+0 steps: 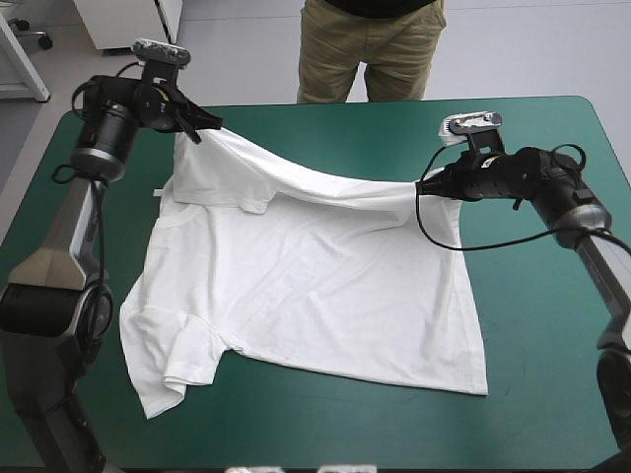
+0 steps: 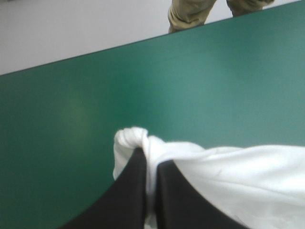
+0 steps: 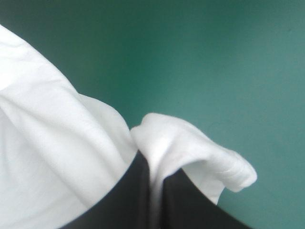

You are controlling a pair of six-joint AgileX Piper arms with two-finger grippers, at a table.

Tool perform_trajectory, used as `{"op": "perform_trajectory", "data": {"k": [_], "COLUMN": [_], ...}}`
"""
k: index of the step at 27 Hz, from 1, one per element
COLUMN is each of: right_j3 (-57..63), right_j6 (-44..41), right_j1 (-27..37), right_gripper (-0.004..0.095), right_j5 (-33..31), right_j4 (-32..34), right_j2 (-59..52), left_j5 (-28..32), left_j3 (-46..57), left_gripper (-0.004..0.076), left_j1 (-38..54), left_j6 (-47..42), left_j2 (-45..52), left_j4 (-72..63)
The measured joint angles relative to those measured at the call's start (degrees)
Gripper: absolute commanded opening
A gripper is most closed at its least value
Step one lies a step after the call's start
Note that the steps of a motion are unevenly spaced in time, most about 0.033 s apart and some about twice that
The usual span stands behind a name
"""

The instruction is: Fold the cloth

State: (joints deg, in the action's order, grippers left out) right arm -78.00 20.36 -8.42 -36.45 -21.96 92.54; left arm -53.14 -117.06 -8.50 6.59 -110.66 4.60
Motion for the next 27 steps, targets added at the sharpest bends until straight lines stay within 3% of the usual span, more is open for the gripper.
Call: {"op": "perform_trajectory", "data": {"k": [5,7,10,13,15,17,18,27], "right_j3": [-9.01,-12.47,-17.92,-23.00,-25.47,-27.47,-28.31,-35.86], "right_j6": [0.18,0.24,0.73,1.00,1.00,0.75,0.40,-1.34], "right_j1": [2.89,3.62,4.61,5.14,5.16,5.16,5.16,5.16], "right_gripper": [-0.0008,0.0052,0.0284,0.0588,0.0704,0.0707,0.0690,0.0590], "right_j5": [4.05,2.90,-1.11,-5.03,-6.31,-6.63,-6.70,-11.61], "right_j4": [-0.85,-0.85,-0.85,-0.85,-0.79,-0.79,-0.60,0.68], "right_j2": [11.51,14.01,18.09,21.38,22.80,23.46,23.50,21.05], "left_j5": [4.19,4.33,4.39,4.45,4.30,3.30,2.44,-4.99], "left_j3": [0.00,0.00,0.00,0.00,0.00,0.00,0.00,0.00], "left_gripper": [-0.0009,0.0003,0.0106,0.0316,0.0453,0.0542,0.0549,0.0501], "left_j1": [0.00,0.00,0.00,0.00,0.00,0.00,0.00,0.07], "left_j6": [-1.58,-1.72,-1.83,-2.00,-2.00,-2.00,-2.00,-2.00], "left_j2": [-9.16,-10.39,-11.12,-11.23,-11.23,-11.23,-11.18,-1.62], "left_j4": [-0.57,-0.57,-0.57,-0.58,-0.64,-0.65,-0.57,2.38]}}
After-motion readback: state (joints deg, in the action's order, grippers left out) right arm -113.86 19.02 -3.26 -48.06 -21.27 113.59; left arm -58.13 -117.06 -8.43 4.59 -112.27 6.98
